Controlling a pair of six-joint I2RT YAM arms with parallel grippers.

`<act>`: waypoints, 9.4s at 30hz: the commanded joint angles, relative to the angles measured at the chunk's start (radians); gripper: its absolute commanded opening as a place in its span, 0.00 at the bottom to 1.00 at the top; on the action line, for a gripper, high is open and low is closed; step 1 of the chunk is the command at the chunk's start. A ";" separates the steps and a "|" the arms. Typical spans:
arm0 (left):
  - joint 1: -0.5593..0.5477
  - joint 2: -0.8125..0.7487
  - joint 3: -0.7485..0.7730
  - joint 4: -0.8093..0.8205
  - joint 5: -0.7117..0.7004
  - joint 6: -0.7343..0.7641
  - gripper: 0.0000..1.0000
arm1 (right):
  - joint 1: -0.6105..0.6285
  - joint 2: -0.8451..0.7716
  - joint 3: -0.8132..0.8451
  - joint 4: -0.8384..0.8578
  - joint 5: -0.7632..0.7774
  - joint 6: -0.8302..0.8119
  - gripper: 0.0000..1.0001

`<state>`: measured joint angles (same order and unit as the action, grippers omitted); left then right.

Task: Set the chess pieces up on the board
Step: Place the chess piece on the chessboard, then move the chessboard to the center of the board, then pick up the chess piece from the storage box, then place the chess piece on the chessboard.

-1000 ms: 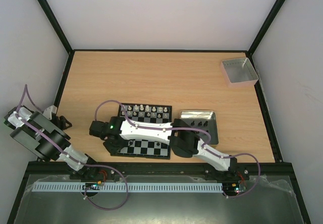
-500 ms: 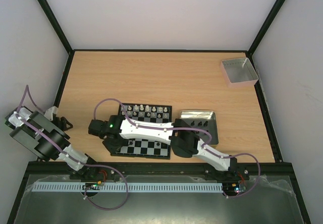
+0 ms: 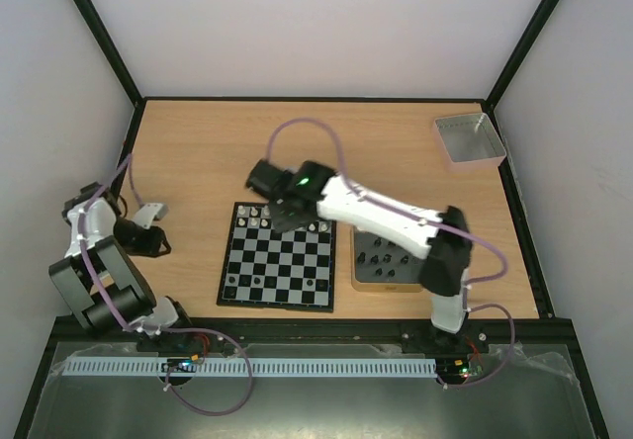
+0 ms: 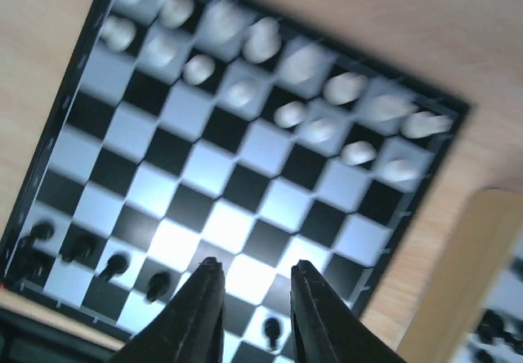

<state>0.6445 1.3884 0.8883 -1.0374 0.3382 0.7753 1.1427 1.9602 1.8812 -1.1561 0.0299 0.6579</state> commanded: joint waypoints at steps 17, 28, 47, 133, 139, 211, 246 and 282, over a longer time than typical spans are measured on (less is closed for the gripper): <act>-0.481 0.096 -0.103 -0.030 -0.153 -0.144 0.02 | -0.222 -0.525 -0.554 0.105 0.065 0.155 0.22; -0.710 0.127 -0.111 -0.006 -0.154 -0.232 0.02 | -0.267 -0.589 -0.627 0.102 0.058 0.139 0.22; -0.763 0.271 -0.062 0.044 -0.143 -0.270 0.02 | -0.302 -0.613 -0.655 0.101 0.055 0.132 0.21; -0.573 0.261 0.113 -0.052 -0.086 -0.176 0.50 | -0.468 -0.668 -0.823 0.088 0.001 0.050 0.35; -0.561 0.168 0.089 0.029 -0.125 -0.224 0.55 | -0.535 -0.653 -0.875 0.160 -0.077 0.028 0.36; -0.508 0.056 0.020 0.104 -0.074 -0.337 0.56 | -0.402 -0.518 -0.622 0.029 -0.095 -0.036 0.02; -0.351 0.076 0.025 0.146 -0.107 -0.358 0.77 | 0.201 0.204 0.064 0.018 -0.132 -0.093 0.02; -0.215 0.100 0.037 0.120 -0.045 -0.315 0.78 | 0.233 0.305 0.074 0.054 -0.154 -0.070 0.03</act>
<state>0.4194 1.4872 0.9165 -0.8856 0.2737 0.4458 1.3693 2.2528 1.9442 -1.1027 -0.1375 0.5865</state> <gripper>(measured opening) 0.779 0.028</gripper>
